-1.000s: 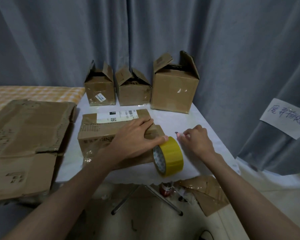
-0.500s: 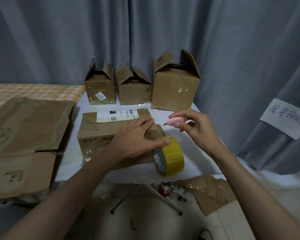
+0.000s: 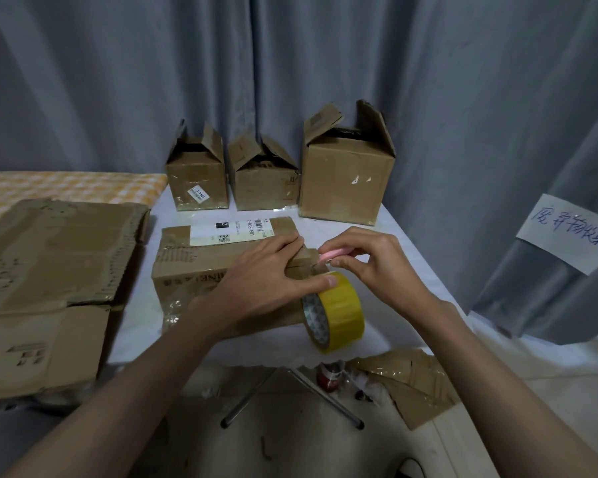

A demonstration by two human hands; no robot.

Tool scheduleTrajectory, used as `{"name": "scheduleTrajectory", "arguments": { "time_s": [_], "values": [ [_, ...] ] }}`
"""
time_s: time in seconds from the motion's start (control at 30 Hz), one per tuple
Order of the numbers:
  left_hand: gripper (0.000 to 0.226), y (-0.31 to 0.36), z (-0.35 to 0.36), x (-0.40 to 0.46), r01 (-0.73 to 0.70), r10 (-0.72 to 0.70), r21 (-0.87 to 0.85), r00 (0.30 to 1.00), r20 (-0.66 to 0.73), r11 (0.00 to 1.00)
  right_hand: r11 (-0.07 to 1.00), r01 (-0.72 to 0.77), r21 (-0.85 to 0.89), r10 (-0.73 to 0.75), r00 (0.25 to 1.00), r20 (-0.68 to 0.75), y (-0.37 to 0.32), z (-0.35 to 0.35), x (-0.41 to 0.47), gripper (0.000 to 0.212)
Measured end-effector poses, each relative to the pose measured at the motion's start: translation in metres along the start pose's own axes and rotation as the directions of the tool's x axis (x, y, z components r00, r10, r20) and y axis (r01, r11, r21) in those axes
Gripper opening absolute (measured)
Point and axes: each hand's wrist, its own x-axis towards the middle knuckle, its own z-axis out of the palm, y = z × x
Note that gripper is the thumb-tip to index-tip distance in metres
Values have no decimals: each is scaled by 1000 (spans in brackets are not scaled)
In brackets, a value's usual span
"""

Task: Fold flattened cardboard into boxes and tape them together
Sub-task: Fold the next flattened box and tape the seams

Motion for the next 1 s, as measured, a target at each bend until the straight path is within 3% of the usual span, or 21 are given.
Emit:
{"name": "scheduleTrajectory", "arguments": {
  "time_s": [0.57,0.8,0.9,1.0],
  "values": [
    [119,-2,1,0,0,0,-20,1000,0,1000,998,18,-67,-14,998,59,-2,5,3,19],
    [120,-1,0,0,9,-9,-20,1000,8,1000,979,24,-204,-9,997,75,4,1,5,20],
    [122,0,-1,-1,11,-11,-16,1000,22,1000,960,-56,-273,76,995,61,14,-2,3,22],
    [122,1,-3,-1,8,-8,-17,1000,20,1000,921,-269,-281,282,959,6,25,-4,0,20]
  ]
}}
